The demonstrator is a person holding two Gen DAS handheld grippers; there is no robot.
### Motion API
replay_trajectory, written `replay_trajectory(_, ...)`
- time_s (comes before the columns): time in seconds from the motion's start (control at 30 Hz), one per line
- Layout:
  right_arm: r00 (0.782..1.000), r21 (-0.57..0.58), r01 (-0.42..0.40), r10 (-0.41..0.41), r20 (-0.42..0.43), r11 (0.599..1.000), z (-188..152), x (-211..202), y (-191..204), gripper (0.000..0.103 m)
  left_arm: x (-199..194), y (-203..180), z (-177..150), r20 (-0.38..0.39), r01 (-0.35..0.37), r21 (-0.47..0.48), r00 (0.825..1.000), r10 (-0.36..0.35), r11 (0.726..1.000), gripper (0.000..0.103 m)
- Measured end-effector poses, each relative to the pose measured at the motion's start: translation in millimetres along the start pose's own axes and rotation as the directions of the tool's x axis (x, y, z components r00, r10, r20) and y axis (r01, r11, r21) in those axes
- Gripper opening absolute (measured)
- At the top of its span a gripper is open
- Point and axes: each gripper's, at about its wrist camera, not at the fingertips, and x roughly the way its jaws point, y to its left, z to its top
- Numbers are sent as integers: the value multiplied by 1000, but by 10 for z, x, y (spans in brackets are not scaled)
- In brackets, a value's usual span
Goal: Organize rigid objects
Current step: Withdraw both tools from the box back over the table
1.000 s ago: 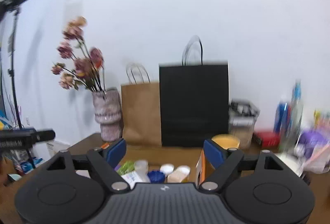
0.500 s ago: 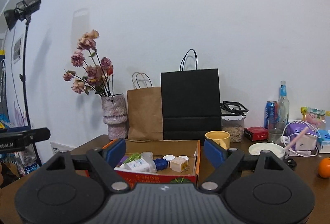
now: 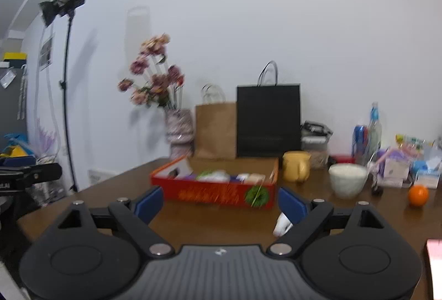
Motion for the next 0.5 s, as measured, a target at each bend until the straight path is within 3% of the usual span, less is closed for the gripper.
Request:
replay_trajectory(0.2,999,35,-7,8,-43,999,-283,-291,74,91,-349,-13,-193,-28,-20,25,999,20,1000,103)
replay_trajectory(0.33,996,41,56,-53,-73,998,-346,-208,15,92,-234,-46,-186,-40,-24,19,999,25,1000,103)
replay_trajectory(0.5,990,61,71,-63,-126,996,-446,11,-152,91,58,-109,-270,-114,4,-11,994,-5,1000,103)
